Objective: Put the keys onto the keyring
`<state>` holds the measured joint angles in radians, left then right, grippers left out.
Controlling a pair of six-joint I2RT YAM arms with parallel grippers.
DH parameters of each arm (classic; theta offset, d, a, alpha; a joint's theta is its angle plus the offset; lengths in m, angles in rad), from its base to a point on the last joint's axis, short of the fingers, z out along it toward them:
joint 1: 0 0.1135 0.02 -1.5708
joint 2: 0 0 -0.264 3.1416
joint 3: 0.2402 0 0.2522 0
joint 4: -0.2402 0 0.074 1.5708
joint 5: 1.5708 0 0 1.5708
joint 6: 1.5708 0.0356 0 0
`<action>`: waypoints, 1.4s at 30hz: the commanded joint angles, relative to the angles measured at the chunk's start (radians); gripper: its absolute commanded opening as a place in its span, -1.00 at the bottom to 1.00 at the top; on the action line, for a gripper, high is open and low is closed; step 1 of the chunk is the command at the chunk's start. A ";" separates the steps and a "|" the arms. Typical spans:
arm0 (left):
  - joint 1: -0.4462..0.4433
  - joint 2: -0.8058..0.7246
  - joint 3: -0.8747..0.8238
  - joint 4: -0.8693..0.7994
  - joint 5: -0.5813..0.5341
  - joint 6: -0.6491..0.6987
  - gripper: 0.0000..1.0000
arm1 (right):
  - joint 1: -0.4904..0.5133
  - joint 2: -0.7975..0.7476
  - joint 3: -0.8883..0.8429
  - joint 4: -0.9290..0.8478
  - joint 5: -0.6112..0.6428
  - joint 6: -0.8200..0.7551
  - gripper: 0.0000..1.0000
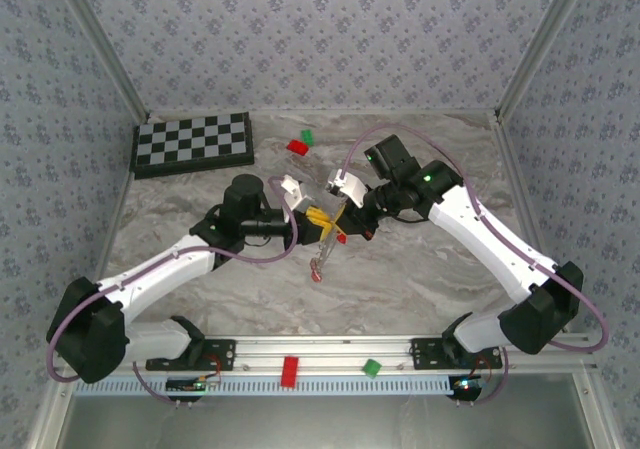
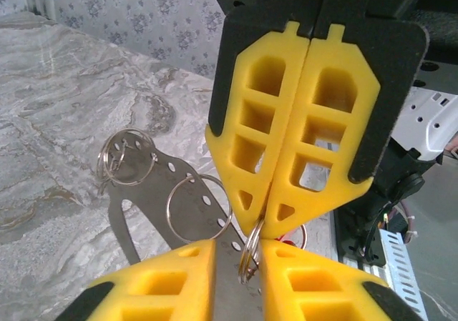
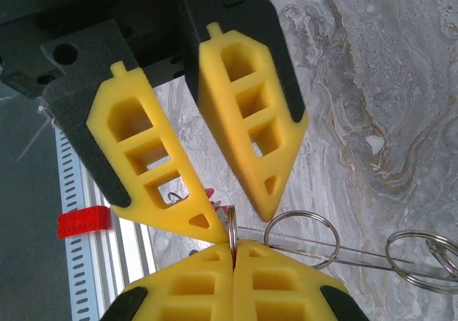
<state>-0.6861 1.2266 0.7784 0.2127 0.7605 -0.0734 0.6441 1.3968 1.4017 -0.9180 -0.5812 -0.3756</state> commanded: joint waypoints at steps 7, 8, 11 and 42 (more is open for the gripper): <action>0.000 0.001 0.041 0.051 0.027 0.004 -1.00 | 0.023 -0.008 0.000 0.003 -0.046 -0.016 -1.00; -0.001 -0.002 0.042 0.044 0.026 0.011 -1.00 | 0.024 -0.009 -0.002 0.003 -0.045 -0.014 -1.00; 0.000 -0.010 0.036 0.042 0.022 0.012 -1.00 | 0.023 -0.014 -0.007 0.004 -0.048 -0.012 -1.00; -0.018 -0.087 -0.069 0.372 -0.076 -0.181 -1.00 | -0.166 -0.416 -0.518 0.731 -0.215 0.402 -0.21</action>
<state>-0.6941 1.1713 0.7033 0.4965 0.6907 -0.2333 0.4736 0.9882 0.8944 -0.2813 -0.7567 -0.0212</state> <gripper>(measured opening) 0.045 0.392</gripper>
